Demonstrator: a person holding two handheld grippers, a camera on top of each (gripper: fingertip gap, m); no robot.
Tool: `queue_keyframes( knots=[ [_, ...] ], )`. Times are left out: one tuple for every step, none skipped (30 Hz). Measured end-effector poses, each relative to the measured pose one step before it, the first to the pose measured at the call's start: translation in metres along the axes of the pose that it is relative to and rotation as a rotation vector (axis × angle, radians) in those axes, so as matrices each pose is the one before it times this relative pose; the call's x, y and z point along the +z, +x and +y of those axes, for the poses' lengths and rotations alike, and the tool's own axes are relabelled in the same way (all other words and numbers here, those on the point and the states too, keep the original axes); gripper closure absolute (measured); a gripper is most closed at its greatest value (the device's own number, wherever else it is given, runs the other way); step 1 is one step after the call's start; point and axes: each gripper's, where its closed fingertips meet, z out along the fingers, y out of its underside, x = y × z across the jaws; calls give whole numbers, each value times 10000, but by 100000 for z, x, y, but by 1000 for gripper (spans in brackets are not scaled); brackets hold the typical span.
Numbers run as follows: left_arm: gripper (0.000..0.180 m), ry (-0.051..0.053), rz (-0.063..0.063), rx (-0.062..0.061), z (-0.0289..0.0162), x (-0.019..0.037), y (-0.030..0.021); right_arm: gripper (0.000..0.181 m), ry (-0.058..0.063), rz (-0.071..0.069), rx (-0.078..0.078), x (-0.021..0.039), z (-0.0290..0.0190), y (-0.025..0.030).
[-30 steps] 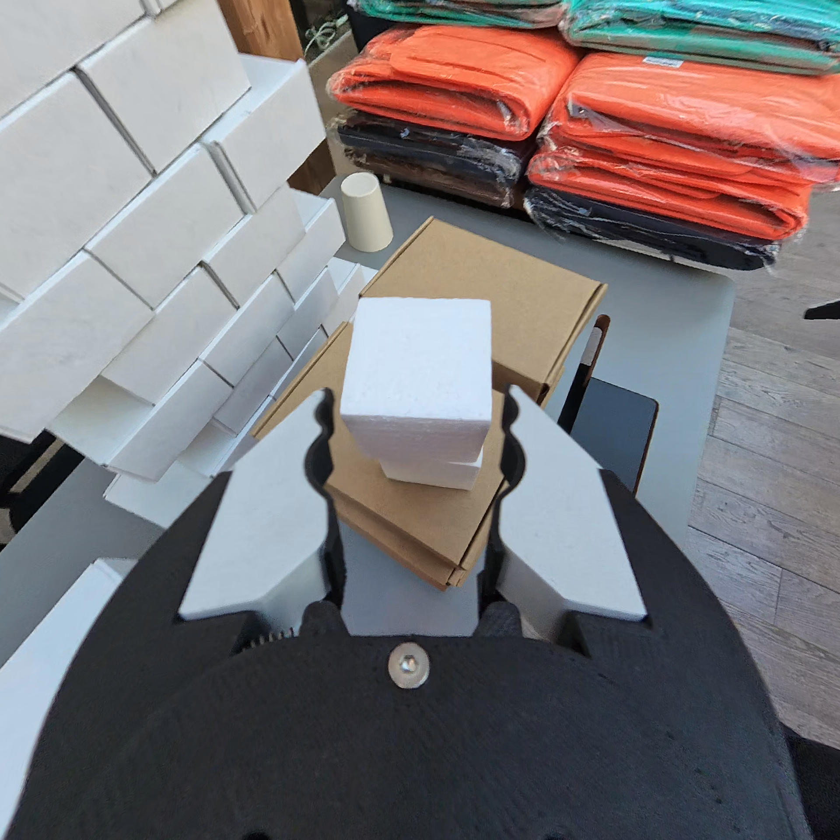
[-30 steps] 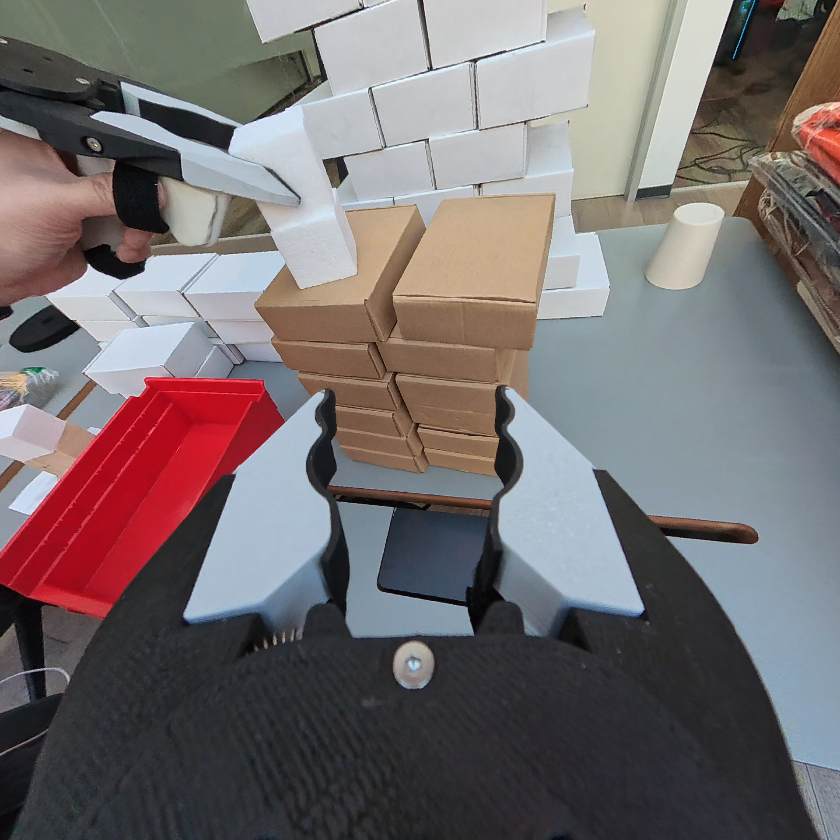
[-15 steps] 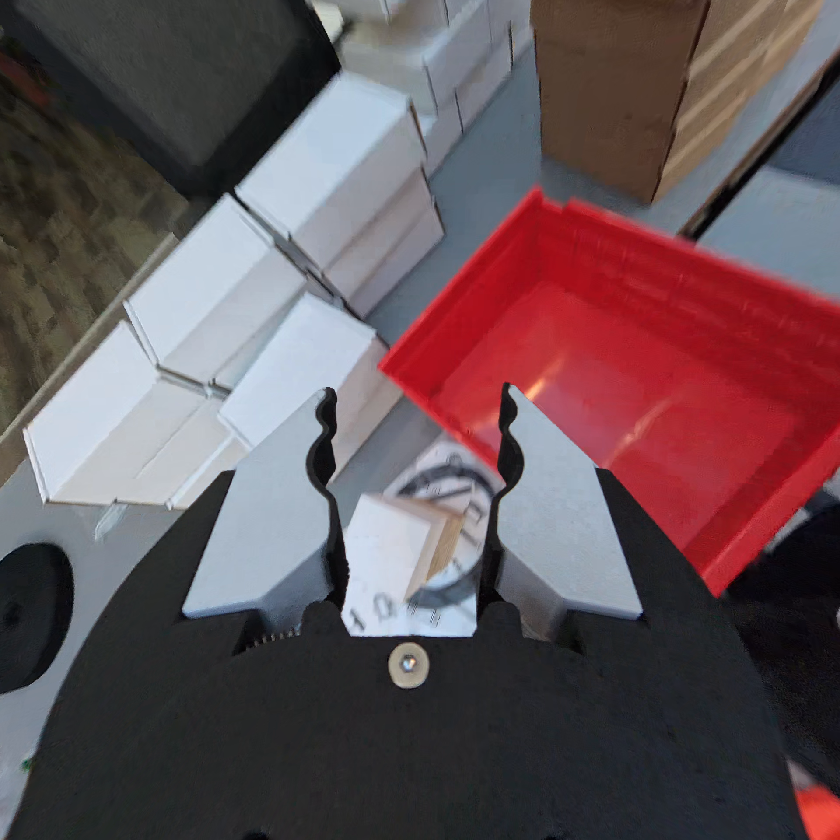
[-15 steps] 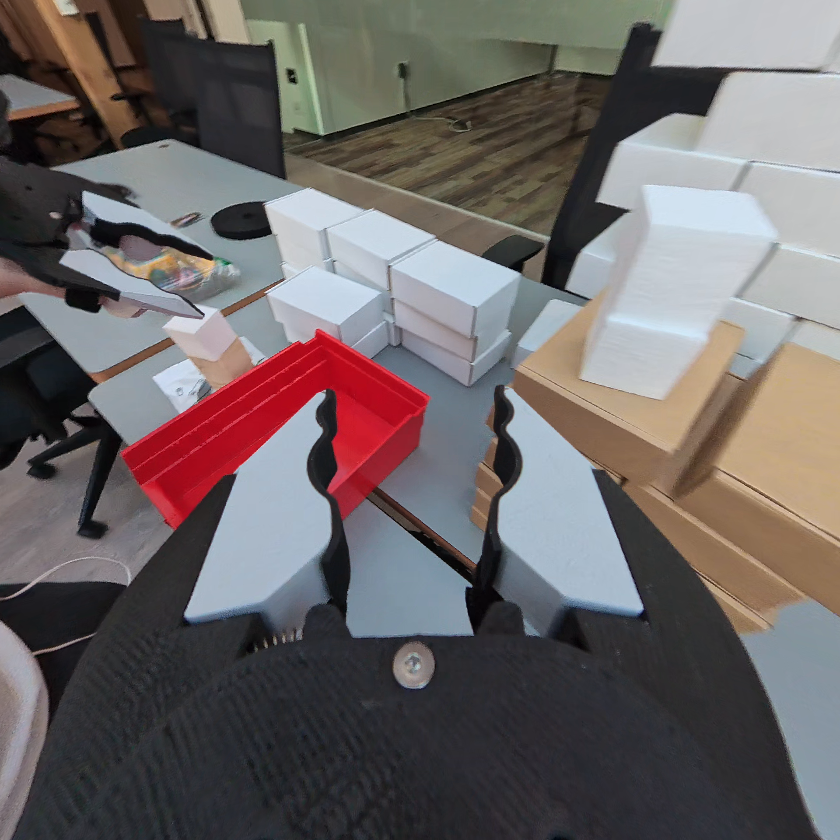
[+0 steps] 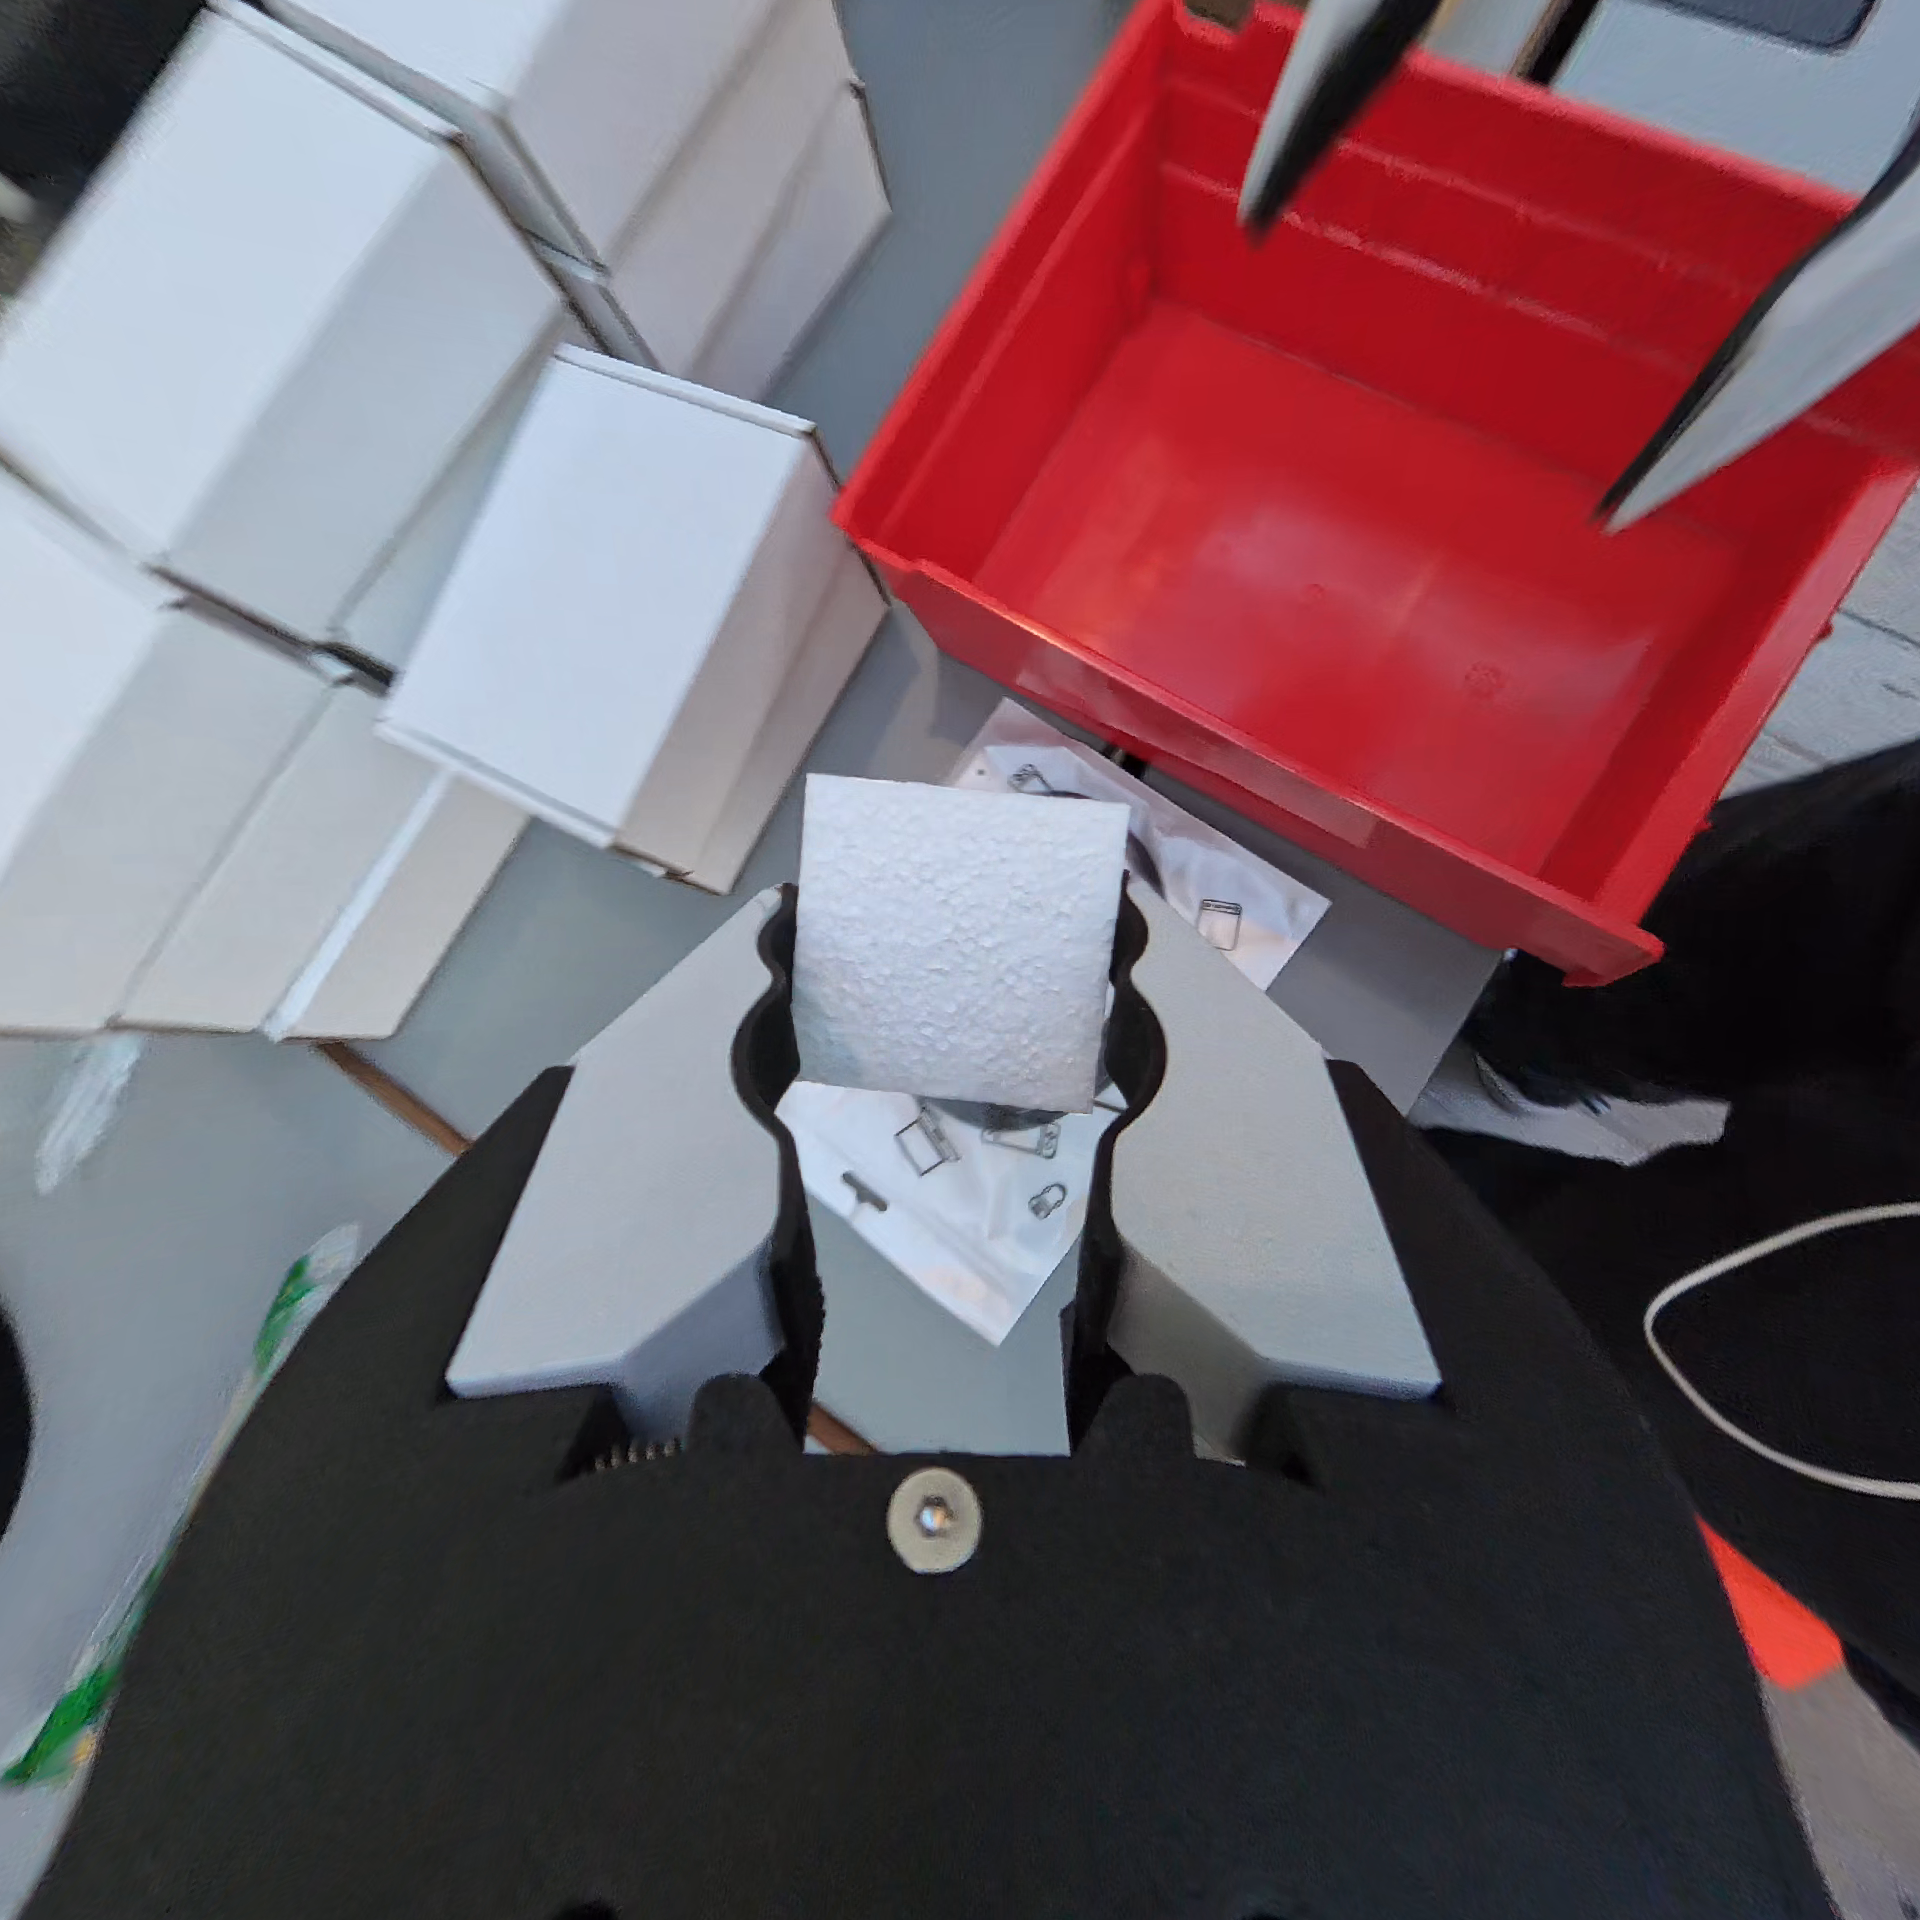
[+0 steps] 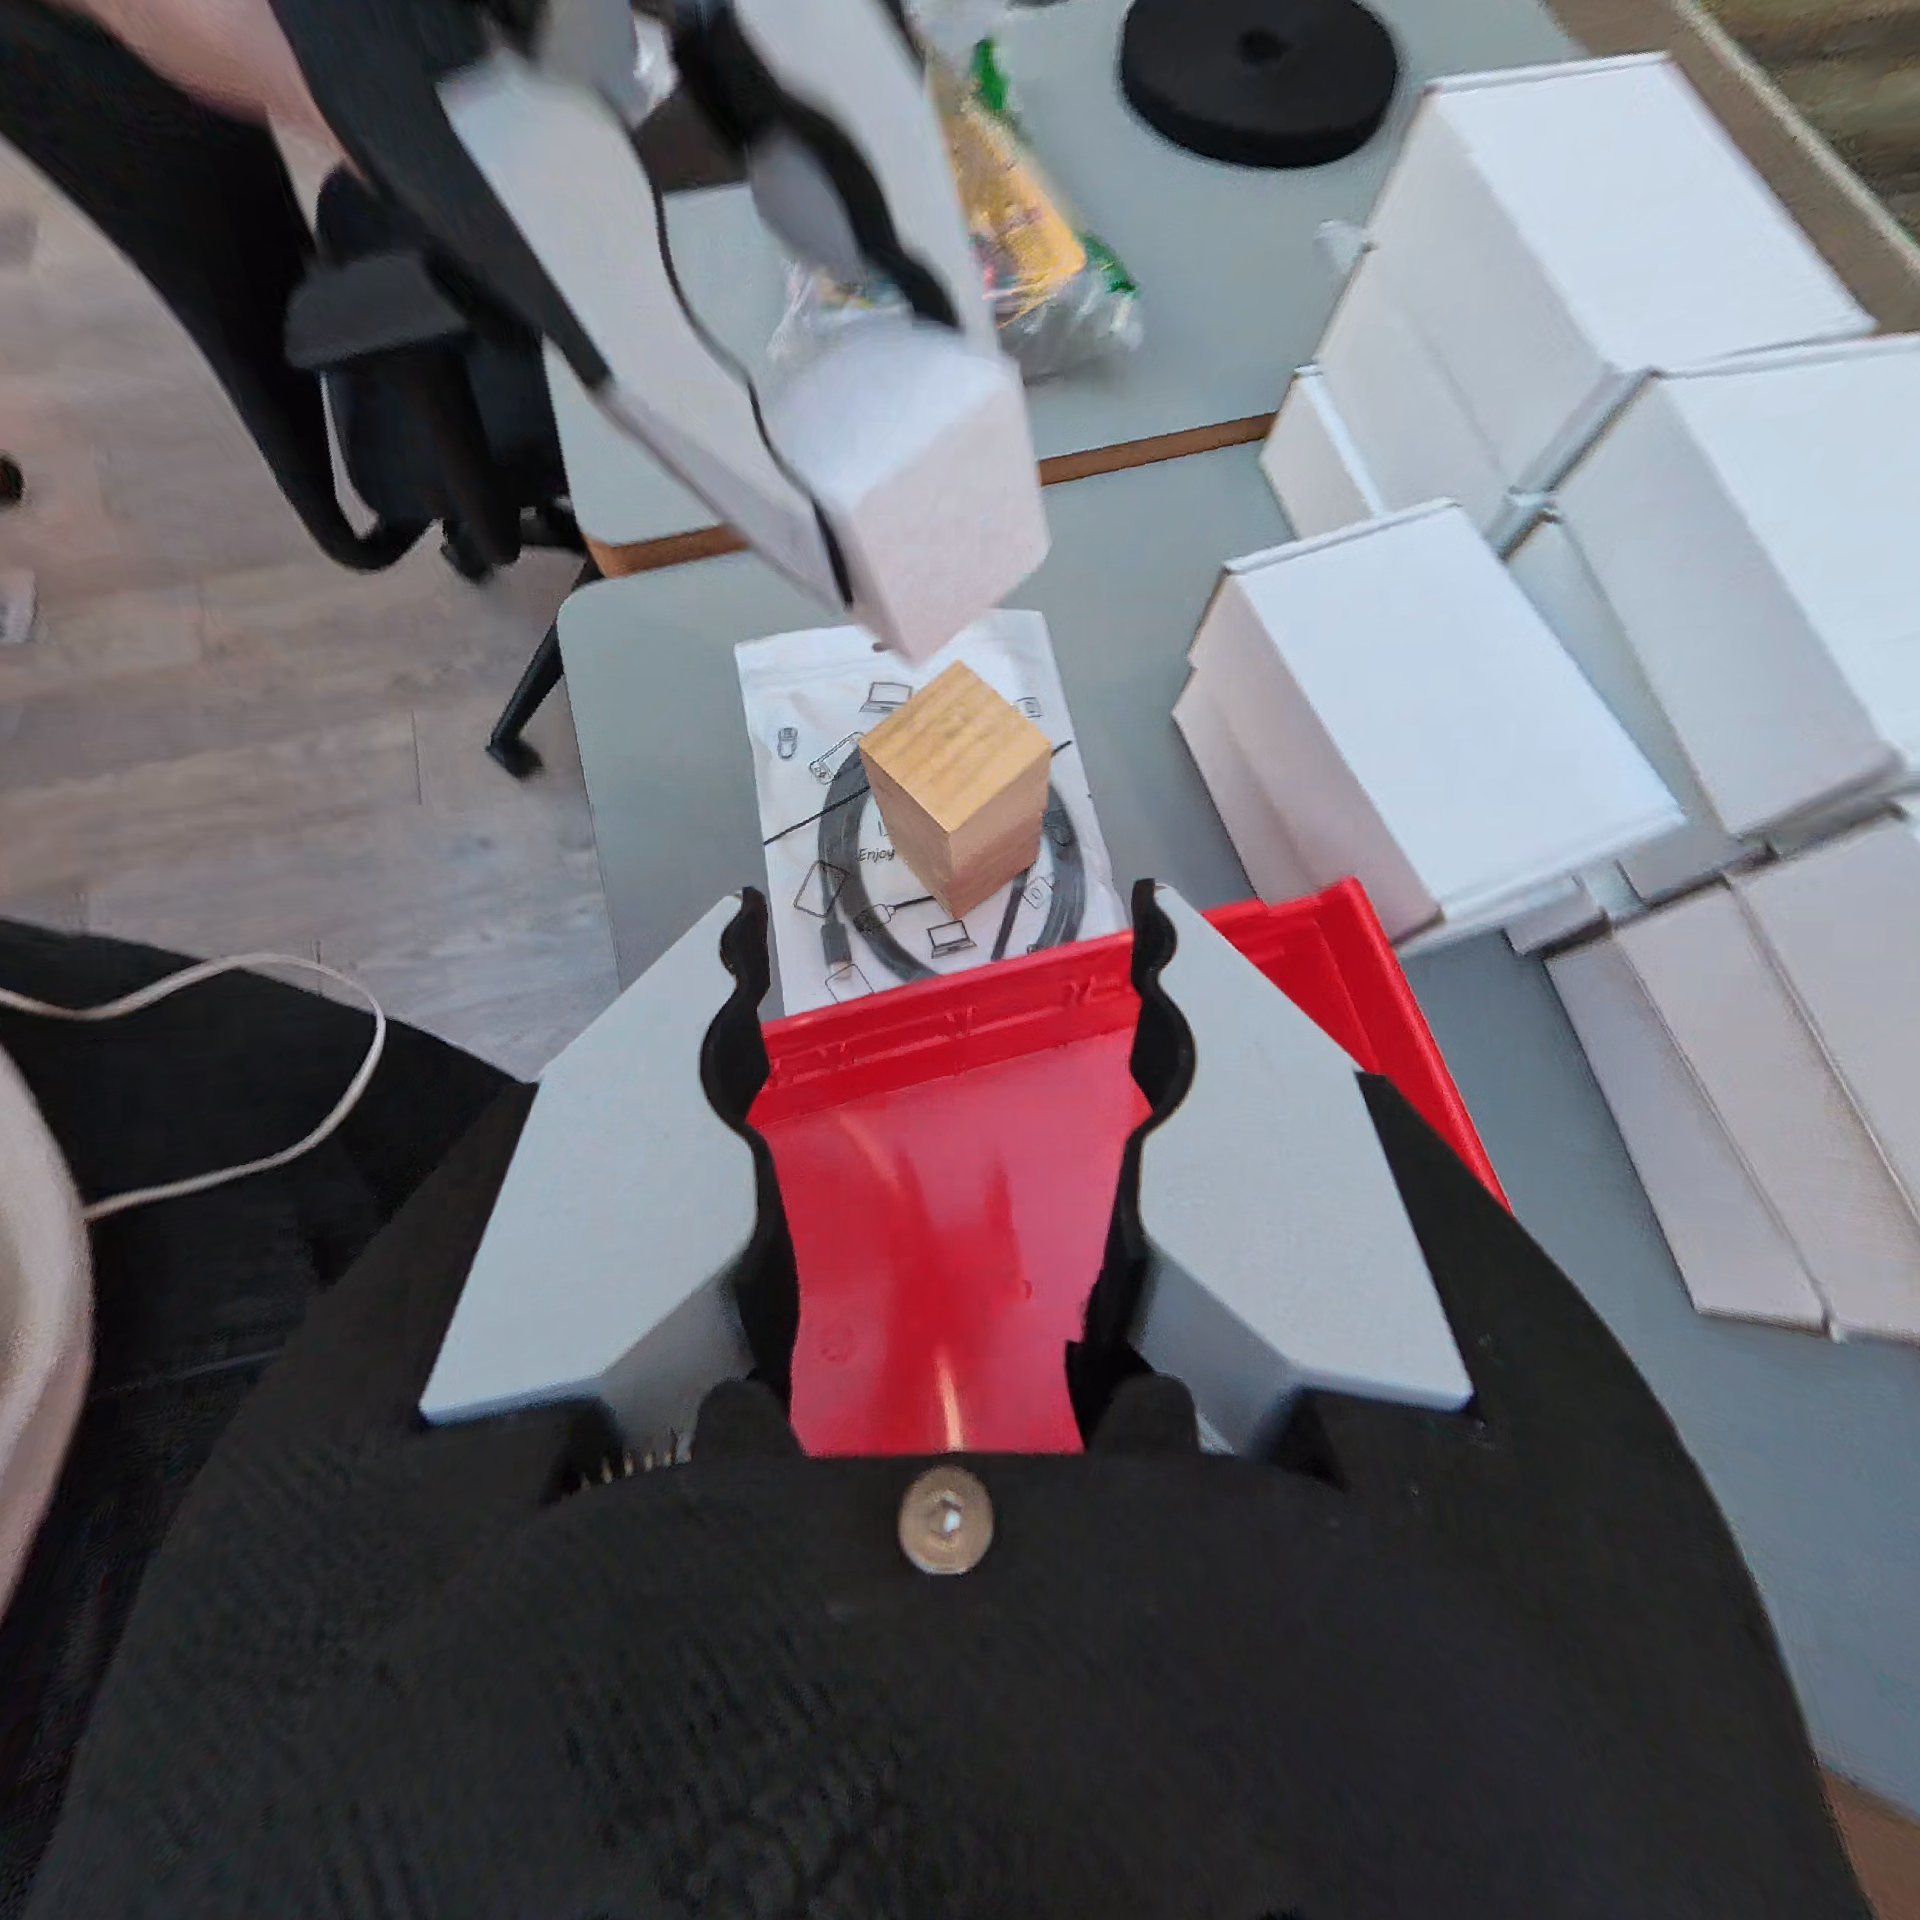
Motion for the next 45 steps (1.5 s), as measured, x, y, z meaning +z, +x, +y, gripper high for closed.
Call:
queue_keyframes(
  knots=[
    [122,331,-599,-286,-146,-2711,-983,110,-461,-299,-656,2612,-39,-462],
    [122,304,-466,-402,60,-2884,-874,107,-513,-236,-668,2529,-44,-184],
    [122,264,-378,-511,248,-2959,-800,104,-564,-192,-721,2296,-40,-19],
    [122,140,-322,-507,514,-2884,-745,102,-529,-101,-676,1992,-146,200],
    [122,33,-278,-418,743,-2735,-661,100,-412,-129,-533,1670,-324,207],
    [122,-4,-314,-299,845,-2528,-637,99,-260,-258,-433,1416,-434,38],
    [122,22,-350,-182,822,-2302,-605,99,-290,-338,-415,1269,-152,-90],
    [122,28,-358,-147,761,-2039,-569,99,-575,-332,-440,1228,533,-68],
    [122,2,-337,-177,718,-1743,-511,102,-761,-302,-430,1083,914,-29],
    [122,-18,-319,-216,640,-1441,-461,109,-664,-221,-377,839,762,21],
    [122,20,-303,-232,480,-1166,-392,123,-374,6,-301,447,351,279],
    [122,62,-258,-211,272,-918,-261,124,91,-139,-224,1,-299,60],
    [122,89,-222,-154,112,-686,-140,124,-54,-277,144,-147,-90,-47],
    [122,107,-195,-138,-30,-463,-40,124,106,-134,325,-356,-230,75],
    [122,120,-86,-163,-182,-230,165,125,378,-42,295,-674,-453,78],
    [122,135,32,-179,-344,-45,387,124,365,45,314,-1005,-369,107],
    [122,135,84,-149,-493,125,540,124,144,178,319,-1524,-57,223],
    [122,84,128,-59,-584,245,708,124,88,360,210,-2366,136,399],
    [122,59,126,49,-702,316,817,124,221,516,259,-3264,242,651],
    [122,100,101,120,-885,392,895,124,242,399,444,-4062,550,729],
    [122,139,159,127,-1062,467,1082,124,178,348,614,-4679,1005,967],
    [122,146,241,85,-1173,583,1295,124,-30,376,713,-5050,1703,1404],
    [122,141,232,38,-1250,691,1371,124,-183,554,807,-5159,2346,2121],
    [122,159,193,36,-1299,801,1407,124,-289,567,930,-4908,2893,2655],
    [122,179,153,36,-1337,880,1432,125,-312,379,1049,-4287,3134,2901],
    [122,171,140,9,-1310,968,1476,125,-284,127,977,-3331,2965,2900],
    [122,148,180,-12,-1257,1009,1563,125,-50,65,576,-2320,2301,2872],
    [122,167,191,18,-1252,1041,1588,125,25,53,445,-1446,1855,2650],
    [122,160,163,69,-1192,1044,1534,125,-266,-1,433,-703,1792,2251],
    [122,89,133,99,-1076,1020,1408,124,-238,27,271,-166,1306,1782],
    [122,24,101,126,-982,927,1277,124,-104,-69,59,176,768,1134],
    [122,9,23,151,-961,780,1077,124,-72,-164,68,388,484,645],
    [122,5,-14,133,-970,612,934,124,-133,-160,58,454,312,371],
    [122,7,28,67,-966,464,926,125,-3,-86,-107,420,-20,201],
    [122,32,92,8,-968,344,952,125,-68,3,-246,386,14,189],
    [122,42,115,-2,-880,280,935,124,-155,3,-272,388,124,131],
    [122,6,59,8,-726,215,778,124,-168,-107,-178,383,179,-53],
    [122,-33,-19,18,-561,166,598,124,-24,-140,-190,392,16,-119],
    [122,-58,-33,26,-432,111,493,124,77,-54,-140,355,-59,18],
    [122,-61,-32,18,-364,53,451,124,5,-54,-73,313,88,46],
    [122,-42,-21,18,-299,2,419,124,-26,-83,-91,284,205,-7],
    [122,-46,6,29,-236,-16,402,124,-72,-48,-21,240,308,81],
    [122,-71,-11,33,-156,-22,327,124,187,68,-23,1,-104,235],
    [122,-56,-13,51,-177,19,271,124,211,29,-46,-116,-136,167],
    [122,-20,8,48,-256,68,249,124,128,25,-37,-108,-3,159]
  ],
)
